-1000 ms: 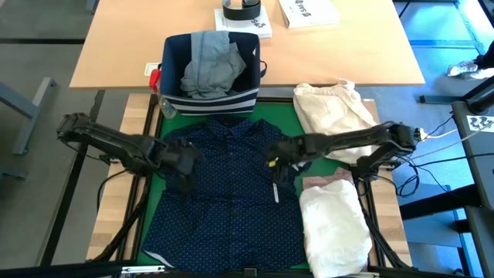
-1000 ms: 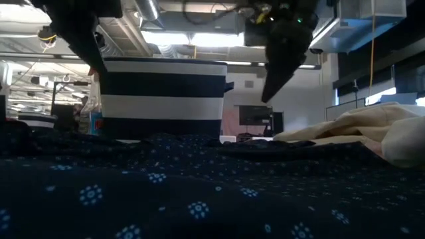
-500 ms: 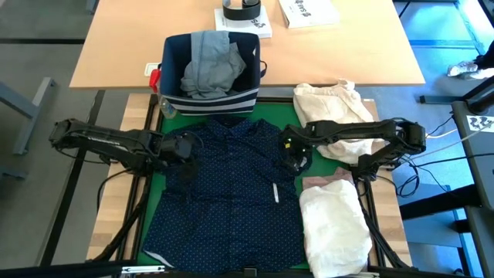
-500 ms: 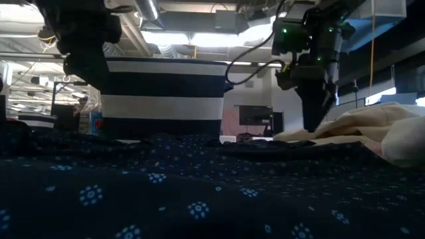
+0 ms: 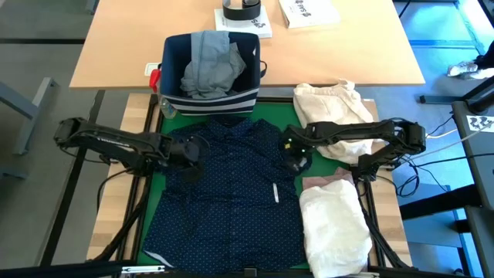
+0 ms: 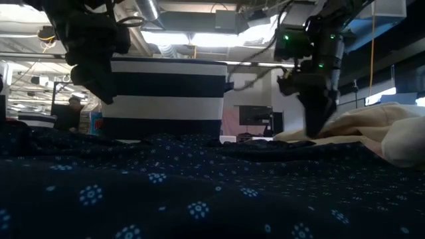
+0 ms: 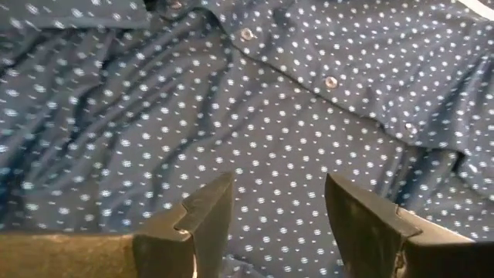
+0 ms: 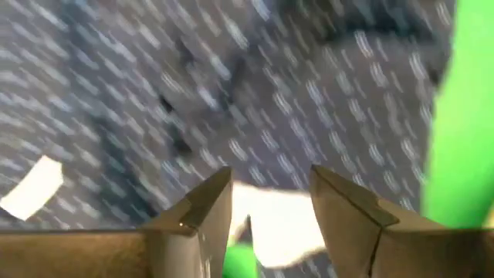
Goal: Fold laundry
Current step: Fold the blue polo shirt
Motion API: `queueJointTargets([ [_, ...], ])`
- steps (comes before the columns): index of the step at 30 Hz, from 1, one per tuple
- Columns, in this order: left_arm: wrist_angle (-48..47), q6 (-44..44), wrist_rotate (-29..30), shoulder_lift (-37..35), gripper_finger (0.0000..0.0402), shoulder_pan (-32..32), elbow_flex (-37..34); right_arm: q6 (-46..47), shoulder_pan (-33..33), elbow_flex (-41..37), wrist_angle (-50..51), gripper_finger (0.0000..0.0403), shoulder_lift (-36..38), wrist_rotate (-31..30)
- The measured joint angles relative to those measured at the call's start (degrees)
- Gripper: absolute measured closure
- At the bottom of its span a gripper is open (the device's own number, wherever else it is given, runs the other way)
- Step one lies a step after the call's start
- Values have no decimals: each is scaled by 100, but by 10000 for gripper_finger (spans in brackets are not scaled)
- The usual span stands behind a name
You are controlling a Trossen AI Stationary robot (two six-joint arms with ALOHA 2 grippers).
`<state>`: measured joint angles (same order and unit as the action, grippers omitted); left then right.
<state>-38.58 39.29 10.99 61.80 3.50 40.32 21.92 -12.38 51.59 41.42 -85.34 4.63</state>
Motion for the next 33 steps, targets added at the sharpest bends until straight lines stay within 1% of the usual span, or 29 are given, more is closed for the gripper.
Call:
queueJointTargets([
  [3,25,233,-259,72,204,125,-1,-30,0,3,-916,228,0,200],
  [5,16,393,-335,109,204,273,-1,-136,4,4,-1485,228,0,185],
  [9,14,673,-303,201,204,615,-1,-194,-4,4,-2285,228,-13,-349],
  [11,30,876,-282,266,204,797,-13,-272,-4,5,-2666,228,-93,-480],
  [15,106,1361,-281,403,204,1214,-224,-294,-2,15,-3475,228,-451,-435],
  [20,284,2143,-416,512,204,1733,-596,-382,-2,13,-4068,228,-989,-406],
  [24,936,2828,-455,546,204,2143,-1059,-570,-5,13,-4247,228,-1348,-797],
  [26,1293,3111,-454,545,204,2278,-1330,-617,-44,11,-4106,228,-1457,-953],
  [30,1793,3474,-346,527,204,2325,-1755,-743,-132,11,-3699,228,-1561,-1055],
  [33,1891,3526,-292,510,204,2210,-1960,-828,-203,11,-3177,228,-1582,-1123],
])
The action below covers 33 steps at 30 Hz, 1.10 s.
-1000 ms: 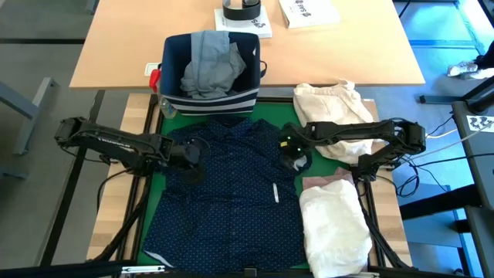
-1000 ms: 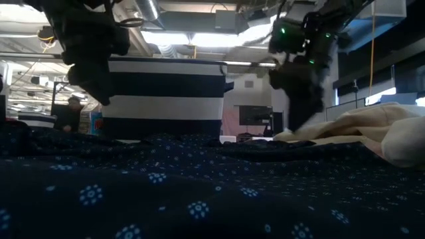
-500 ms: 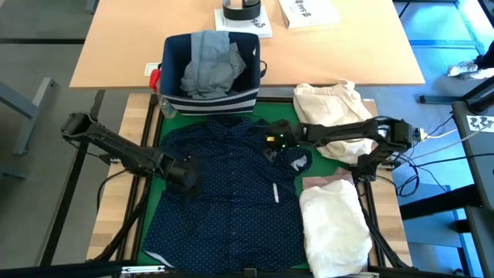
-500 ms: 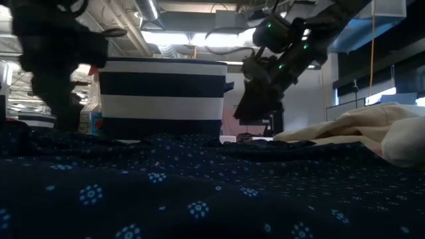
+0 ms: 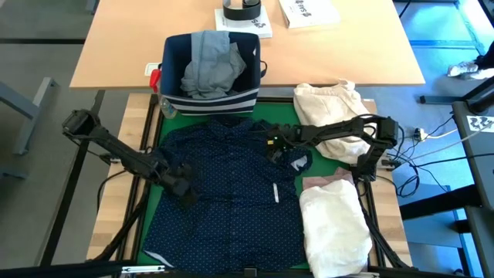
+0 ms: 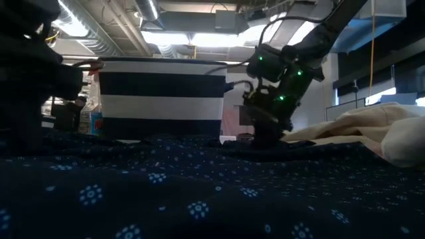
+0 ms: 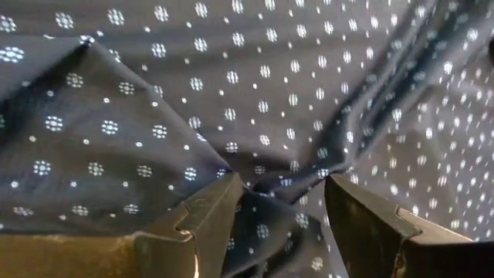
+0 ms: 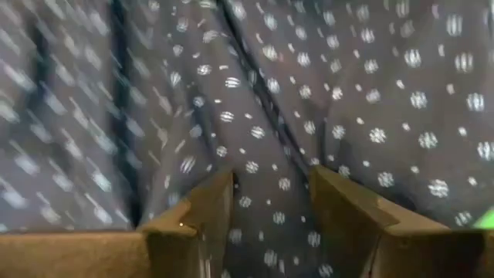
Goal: Fold laundry
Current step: Fold the blue polo shirt
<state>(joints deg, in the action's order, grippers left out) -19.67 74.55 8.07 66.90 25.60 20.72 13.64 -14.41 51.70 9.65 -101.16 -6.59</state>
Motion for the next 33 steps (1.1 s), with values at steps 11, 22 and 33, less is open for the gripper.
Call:
queueJointTargets([
  [11,-2,-1092,133,-14,204,-1267,-126,884,22,31,1534,228,39,-457],
  [22,-645,-2408,-1098,-381,211,-2187,-8,1616,363,55,1901,228,155,-731],
  [33,-1279,-1616,-974,-1150,229,-1254,1107,1237,464,810,1029,228,588,-191],
])
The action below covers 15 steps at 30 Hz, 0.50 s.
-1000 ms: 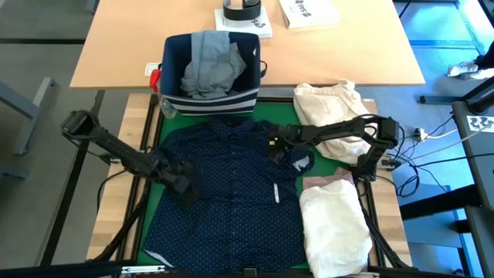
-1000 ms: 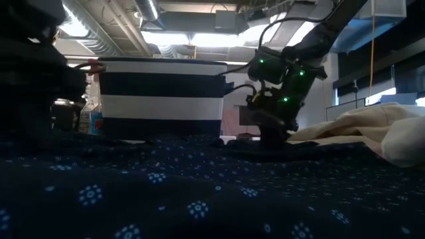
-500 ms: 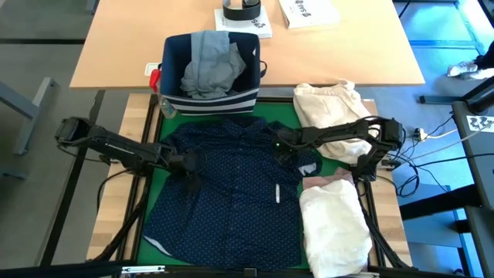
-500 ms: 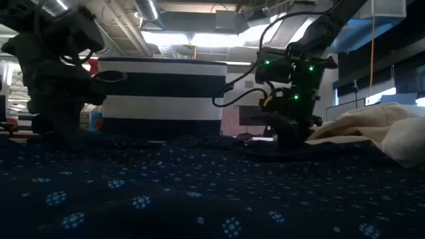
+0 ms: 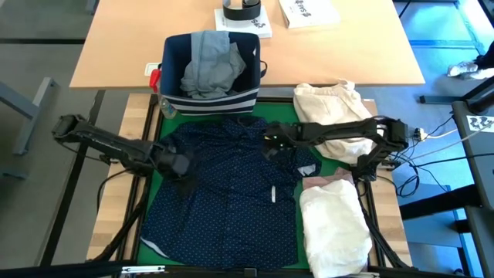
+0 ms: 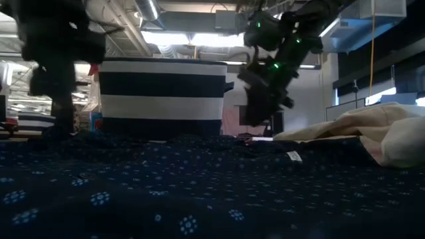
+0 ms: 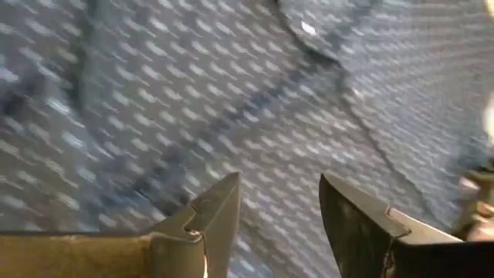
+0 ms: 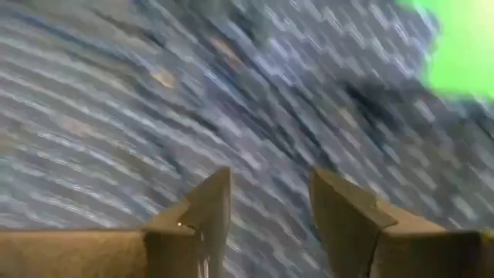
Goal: Fold laundry
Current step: Fold the blue polo shirt
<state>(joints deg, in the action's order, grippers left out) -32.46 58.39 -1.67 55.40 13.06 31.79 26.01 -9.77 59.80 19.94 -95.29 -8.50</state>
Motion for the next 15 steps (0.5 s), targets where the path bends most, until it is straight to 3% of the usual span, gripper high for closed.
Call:
queueJointTargets([
  [6,116,1250,94,269,230,1379,-278,-93,122,27,-1015,228,-341,47],
  [15,1008,2676,240,1171,230,2705,-800,-82,-272,47,-365,228,-1256,-185],
])
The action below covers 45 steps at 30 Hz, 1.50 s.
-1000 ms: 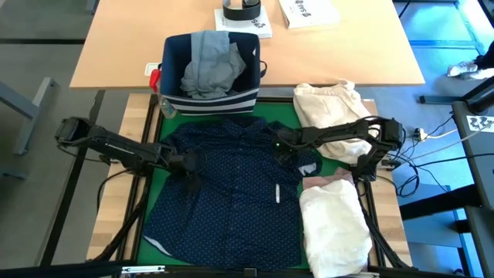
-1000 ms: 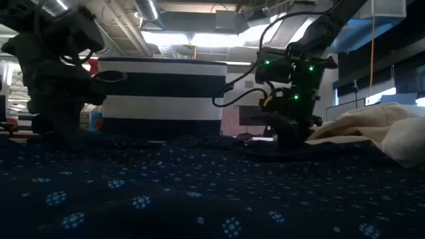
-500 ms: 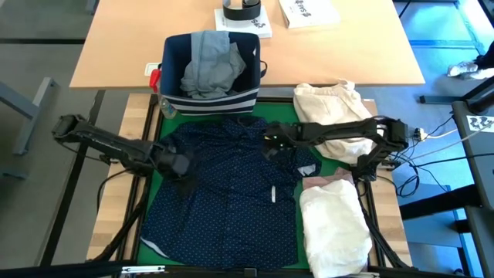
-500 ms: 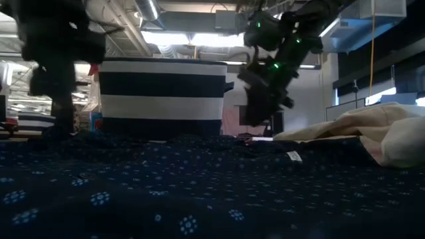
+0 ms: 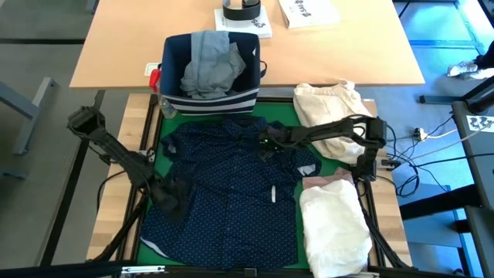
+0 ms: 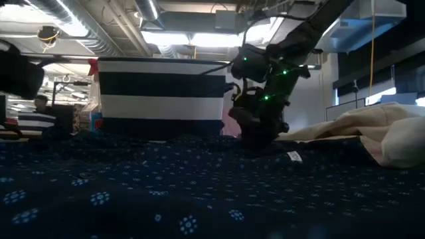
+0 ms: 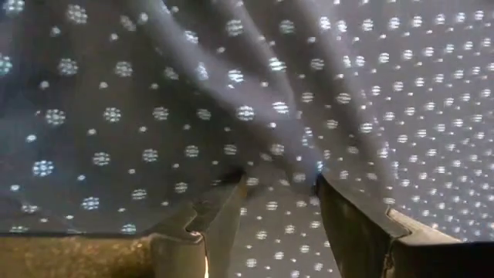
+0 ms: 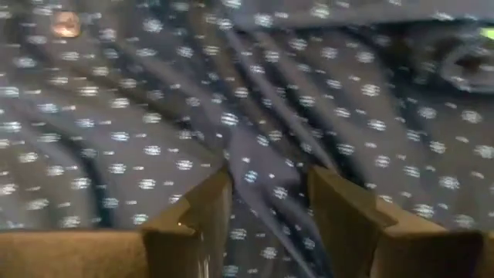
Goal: Fold laundry
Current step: Fold the blue polo shirt
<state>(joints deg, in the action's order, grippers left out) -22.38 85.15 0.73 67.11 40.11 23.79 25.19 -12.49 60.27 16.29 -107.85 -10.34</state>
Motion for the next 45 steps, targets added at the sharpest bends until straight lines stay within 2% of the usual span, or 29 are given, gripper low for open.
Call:
queueJointTargets([
  [4,-10,35,-327,302,230,206,-13,231,-232,13,372,228,-29,-312],
  [7,-363,134,-561,300,231,282,2,562,-308,-2,664,228,71,-427],
  [9,-545,133,-631,233,231,287,2,608,-292,-7,679,228,115,-431],
  [11,-796,136,-684,128,231,289,2,597,-245,-29,576,228,183,-185],
  [13,-1253,179,-731,9,231,291,23,580,-173,-31,408,228,268,71],
  [17,-2862,333,-795,-226,230,298,155,549,38,81,525,228,464,89],
  [20,-3119,110,-810,-441,230,300,304,332,187,132,566,228,601,113],
  [24,-2794,-387,-412,-741,230,282,729,63,345,360,609,228,851,141],
  [28,-2706,-789,179,-815,230,169,1391,-517,498,619,1141,228,1249,376],
  [32,-2547,-933,1165,-762,230,-18,2101,-1503,761,603,1626,228,1910,781],
  [35,-2155,-1099,1724,-561,230,-272,2351,-2118,963,226,1866,228,2438,1115],
  [38,-1435,-1256,1637,-79,230,-695,2386,-2501,1093,-343,1840,228,3023,1226],
  [42,64,-1370,815,1010,230,-1165,2461,-3021,1240,-1093,1784,228,3623,1349],
  [45,263,-1323,402,1978,230,-1328,3009,-3700,1316,-1529,1778,228,3819,1497],
])
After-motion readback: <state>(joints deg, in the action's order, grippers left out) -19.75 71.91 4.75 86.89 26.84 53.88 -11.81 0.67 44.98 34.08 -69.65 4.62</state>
